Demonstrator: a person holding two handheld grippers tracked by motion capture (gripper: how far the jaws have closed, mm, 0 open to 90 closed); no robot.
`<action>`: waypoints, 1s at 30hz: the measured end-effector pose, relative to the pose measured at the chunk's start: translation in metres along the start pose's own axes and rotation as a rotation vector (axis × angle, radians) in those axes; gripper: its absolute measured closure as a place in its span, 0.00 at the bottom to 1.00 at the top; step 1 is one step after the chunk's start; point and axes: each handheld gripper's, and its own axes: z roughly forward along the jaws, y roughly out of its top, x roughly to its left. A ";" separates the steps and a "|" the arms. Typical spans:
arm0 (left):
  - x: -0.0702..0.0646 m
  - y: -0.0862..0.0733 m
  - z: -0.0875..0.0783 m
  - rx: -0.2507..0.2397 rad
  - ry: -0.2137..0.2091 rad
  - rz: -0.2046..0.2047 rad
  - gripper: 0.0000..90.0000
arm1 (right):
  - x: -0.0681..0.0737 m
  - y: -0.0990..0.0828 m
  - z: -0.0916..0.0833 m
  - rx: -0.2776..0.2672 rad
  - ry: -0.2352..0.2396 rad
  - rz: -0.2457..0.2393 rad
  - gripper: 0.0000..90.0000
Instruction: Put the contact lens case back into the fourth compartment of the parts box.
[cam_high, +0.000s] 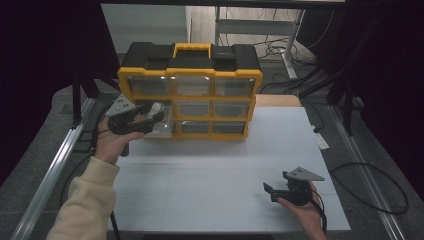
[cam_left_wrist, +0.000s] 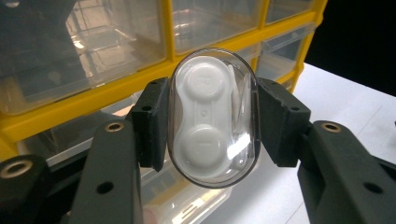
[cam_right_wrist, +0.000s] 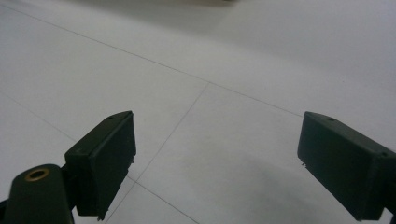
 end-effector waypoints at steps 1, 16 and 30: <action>0.001 0.000 0.000 0.002 0.002 -0.002 0.53 | 0.000 0.000 0.000 -0.001 0.000 0.000 0.13; 0.016 0.004 0.008 0.024 0.043 -0.013 0.53 | 0.000 0.000 0.000 0.001 0.001 0.005 0.13; 0.024 0.003 0.011 0.030 0.063 -0.028 0.53 | 0.000 0.000 0.000 0.002 0.002 0.006 0.13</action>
